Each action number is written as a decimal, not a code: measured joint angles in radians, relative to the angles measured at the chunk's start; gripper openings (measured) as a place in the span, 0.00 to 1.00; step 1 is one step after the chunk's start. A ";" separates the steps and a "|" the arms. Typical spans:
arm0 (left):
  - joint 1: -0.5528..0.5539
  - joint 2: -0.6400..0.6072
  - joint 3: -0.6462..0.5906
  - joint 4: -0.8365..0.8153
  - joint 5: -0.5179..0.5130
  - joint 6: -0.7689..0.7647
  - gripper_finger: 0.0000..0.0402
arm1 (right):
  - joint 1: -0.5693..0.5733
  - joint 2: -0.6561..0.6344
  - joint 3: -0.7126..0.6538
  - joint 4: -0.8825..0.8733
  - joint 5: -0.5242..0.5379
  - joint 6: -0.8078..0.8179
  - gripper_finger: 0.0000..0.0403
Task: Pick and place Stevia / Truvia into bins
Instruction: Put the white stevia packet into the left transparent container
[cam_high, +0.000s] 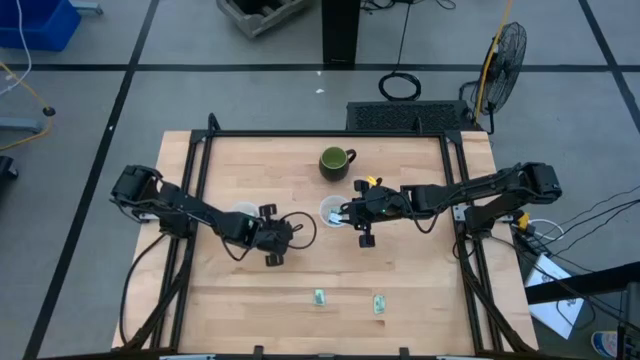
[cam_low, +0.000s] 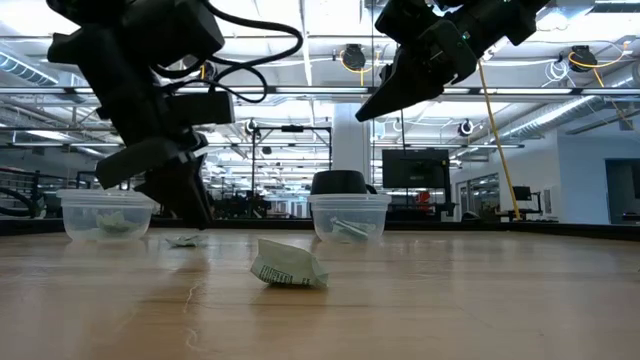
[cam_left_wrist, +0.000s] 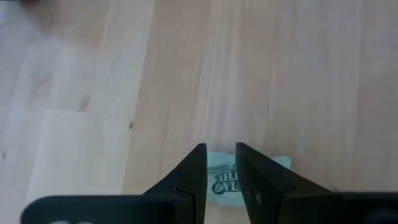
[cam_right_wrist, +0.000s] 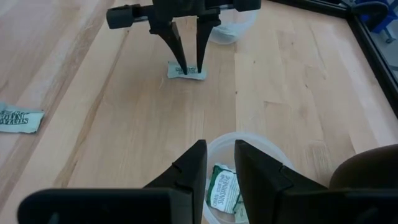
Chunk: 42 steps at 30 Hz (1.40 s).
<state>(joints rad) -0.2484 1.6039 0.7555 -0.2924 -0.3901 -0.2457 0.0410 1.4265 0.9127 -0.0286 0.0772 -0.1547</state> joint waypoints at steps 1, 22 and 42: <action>0.000 0.000 0.000 0.000 0.006 -0.006 0.22 | 0.000 0.000 0.000 0.000 0.000 0.000 0.19; -0.105 0.007 0.001 -0.104 0.056 -0.153 0.22 | 0.000 0.000 0.000 -0.006 0.000 0.000 0.19; -0.173 0.007 0.001 -0.180 -0.004 0.125 0.22 | 0.000 0.000 0.000 -0.005 0.000 0.000 0.19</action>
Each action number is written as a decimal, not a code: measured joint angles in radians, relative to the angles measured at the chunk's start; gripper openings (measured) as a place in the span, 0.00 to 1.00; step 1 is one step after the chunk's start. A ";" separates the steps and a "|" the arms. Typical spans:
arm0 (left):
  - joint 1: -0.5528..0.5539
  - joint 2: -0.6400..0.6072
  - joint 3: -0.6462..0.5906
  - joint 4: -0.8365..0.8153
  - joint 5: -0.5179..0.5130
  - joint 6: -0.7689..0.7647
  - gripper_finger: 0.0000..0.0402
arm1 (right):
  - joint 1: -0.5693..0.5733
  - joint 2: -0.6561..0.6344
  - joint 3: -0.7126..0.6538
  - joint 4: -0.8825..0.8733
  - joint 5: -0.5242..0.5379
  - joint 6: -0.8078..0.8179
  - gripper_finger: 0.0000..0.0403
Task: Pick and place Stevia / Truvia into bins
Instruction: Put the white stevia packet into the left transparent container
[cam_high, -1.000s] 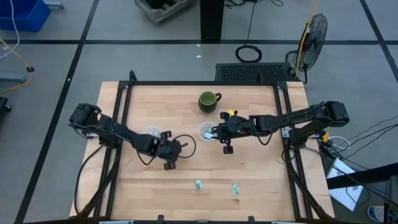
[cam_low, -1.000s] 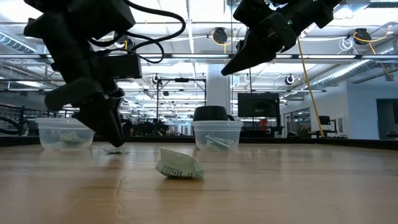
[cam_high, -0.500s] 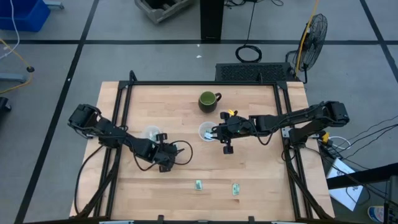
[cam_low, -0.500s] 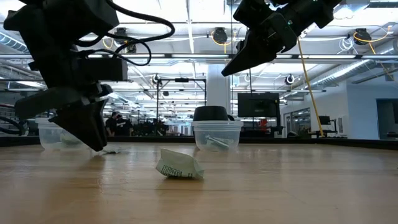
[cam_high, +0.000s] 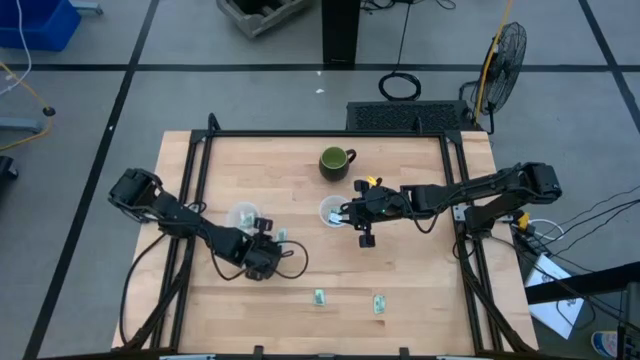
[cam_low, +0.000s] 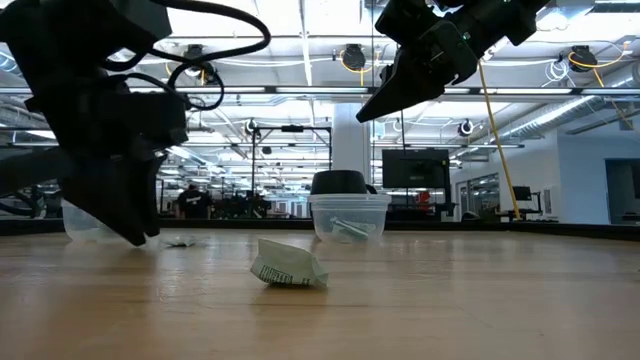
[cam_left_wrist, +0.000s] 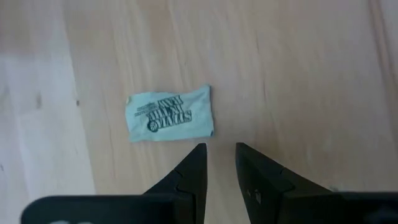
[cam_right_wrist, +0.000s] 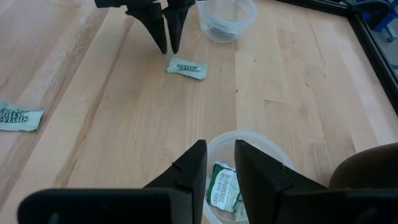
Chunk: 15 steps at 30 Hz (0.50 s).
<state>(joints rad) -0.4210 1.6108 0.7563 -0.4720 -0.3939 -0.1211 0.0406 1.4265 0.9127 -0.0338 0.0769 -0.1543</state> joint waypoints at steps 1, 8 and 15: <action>-0.001 0.000 0.000 -0.005 -0.001 0.000 0.22 | 0.000 0.000 0.000 0.000 0.000 0.000 0.19; 0.000 0.000 0.000 -0.002 -0.063 0.020 0.22 | 0.000 0.000 0.000 0.000 0.000 0.000 0.19; 0.000 0.000 0.000 0.002 -0.011 0.039 0.22 | 0.000 0.000 0.000 0.000 0.000 0.000 0.19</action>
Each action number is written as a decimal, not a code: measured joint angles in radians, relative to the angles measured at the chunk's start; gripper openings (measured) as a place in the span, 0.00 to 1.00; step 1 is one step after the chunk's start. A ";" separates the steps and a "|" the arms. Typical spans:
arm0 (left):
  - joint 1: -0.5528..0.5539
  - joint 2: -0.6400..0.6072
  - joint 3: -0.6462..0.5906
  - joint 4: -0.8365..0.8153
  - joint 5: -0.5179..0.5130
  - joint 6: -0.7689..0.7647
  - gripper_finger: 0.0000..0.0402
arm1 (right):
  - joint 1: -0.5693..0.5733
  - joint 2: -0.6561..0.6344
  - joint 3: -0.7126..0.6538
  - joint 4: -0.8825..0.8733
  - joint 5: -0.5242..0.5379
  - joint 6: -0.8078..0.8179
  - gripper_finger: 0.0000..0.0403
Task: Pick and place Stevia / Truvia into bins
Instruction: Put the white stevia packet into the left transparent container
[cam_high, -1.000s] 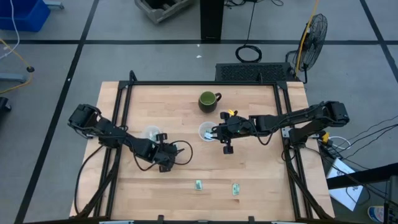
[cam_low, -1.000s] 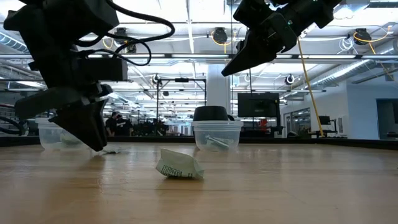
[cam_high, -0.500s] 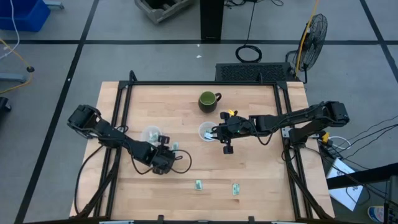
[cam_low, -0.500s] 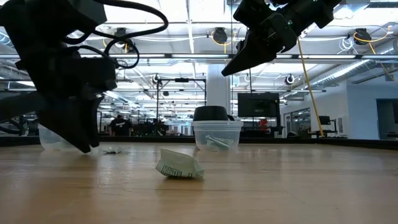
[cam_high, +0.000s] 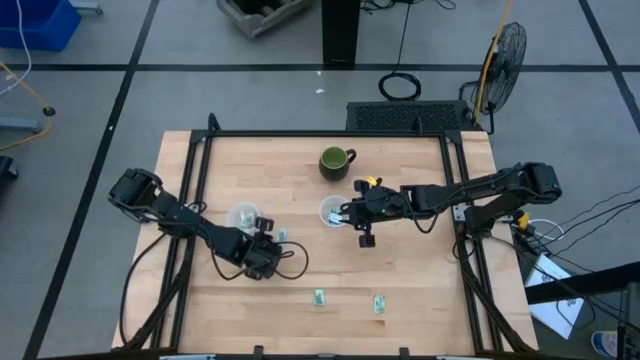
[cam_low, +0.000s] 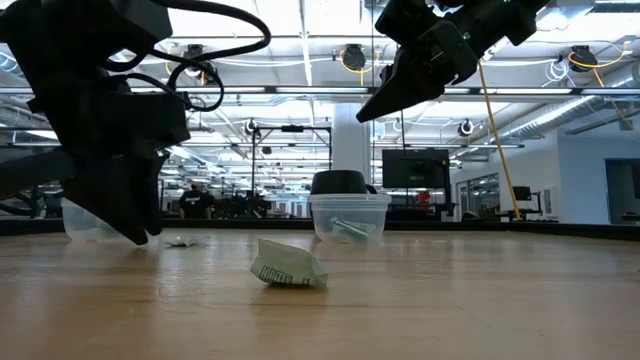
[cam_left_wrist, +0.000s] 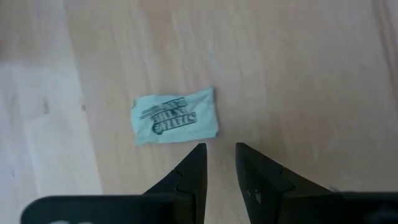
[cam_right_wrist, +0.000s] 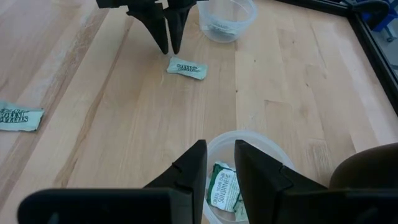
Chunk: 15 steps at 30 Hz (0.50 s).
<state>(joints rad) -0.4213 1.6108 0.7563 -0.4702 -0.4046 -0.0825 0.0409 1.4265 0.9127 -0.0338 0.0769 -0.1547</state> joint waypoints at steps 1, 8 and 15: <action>0.000 0.000 0.000 0.002 0.005 0.009 0.22 | 0.000 0.000 0.000 0.000 0.000 0.000 0.19; 0.007 0.008 -0.001 0.040 -0.007 0.092 0.22 | 0.000 0.000 0.000 0.002 0.000 0.000 0.19; 0.034 0.008 -0.002 0.062 -0.004 0.132 0.22 | 0.000 0.000 0.000 0.007 0.000 0.000 0.19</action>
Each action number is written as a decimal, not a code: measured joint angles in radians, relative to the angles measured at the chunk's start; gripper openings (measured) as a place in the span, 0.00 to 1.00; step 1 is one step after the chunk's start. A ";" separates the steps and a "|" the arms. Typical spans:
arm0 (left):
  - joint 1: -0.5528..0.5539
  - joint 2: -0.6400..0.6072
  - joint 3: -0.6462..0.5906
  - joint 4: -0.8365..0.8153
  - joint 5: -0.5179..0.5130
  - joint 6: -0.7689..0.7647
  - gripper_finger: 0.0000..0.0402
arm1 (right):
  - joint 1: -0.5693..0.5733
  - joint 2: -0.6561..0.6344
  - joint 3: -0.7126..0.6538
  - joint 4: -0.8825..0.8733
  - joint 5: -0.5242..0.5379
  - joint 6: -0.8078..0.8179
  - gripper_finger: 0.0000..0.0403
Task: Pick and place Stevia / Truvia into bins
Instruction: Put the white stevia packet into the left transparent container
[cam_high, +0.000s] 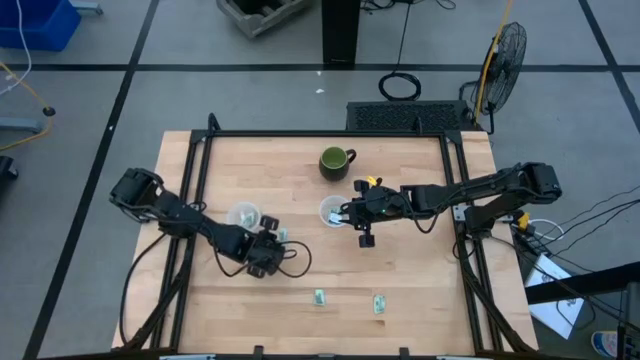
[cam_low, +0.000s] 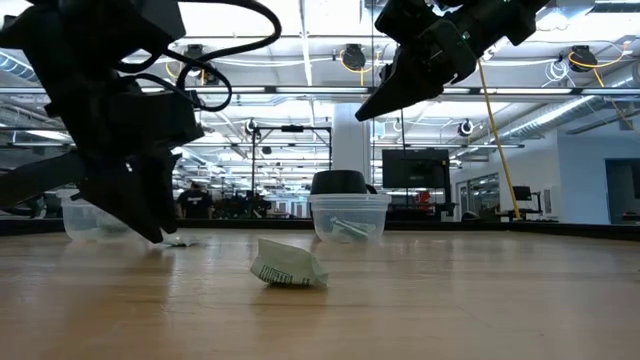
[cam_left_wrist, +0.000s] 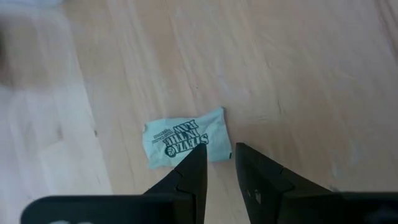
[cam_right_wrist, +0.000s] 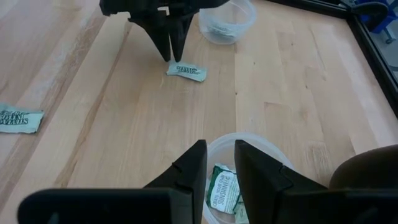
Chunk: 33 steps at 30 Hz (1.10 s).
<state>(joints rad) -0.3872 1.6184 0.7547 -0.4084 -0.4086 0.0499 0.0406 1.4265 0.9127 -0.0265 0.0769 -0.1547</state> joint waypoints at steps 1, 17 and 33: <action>0.006 0.000 0.000 0.000 0.011 0.002 0.22 | 0.000 0.000 0.000 0.000 0.000 0.000 0.19; 0.041 -0.001 0.000 -0.003 0.059 0.085 0.22 | 0.000 0.000 0.000 0.000 0.000 -0.015 0.19; 0.059 0.032 0.008 -0.005 0.092 0.107 0.02 | 0.000 0.000 0.000 0.000 0.000 -0.015 0.19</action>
<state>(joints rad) -0.3284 1.6509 0.7632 -0.4137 -0.3170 0.1574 0.0409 1.4265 0.9127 -0.0268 0.0769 -0.1698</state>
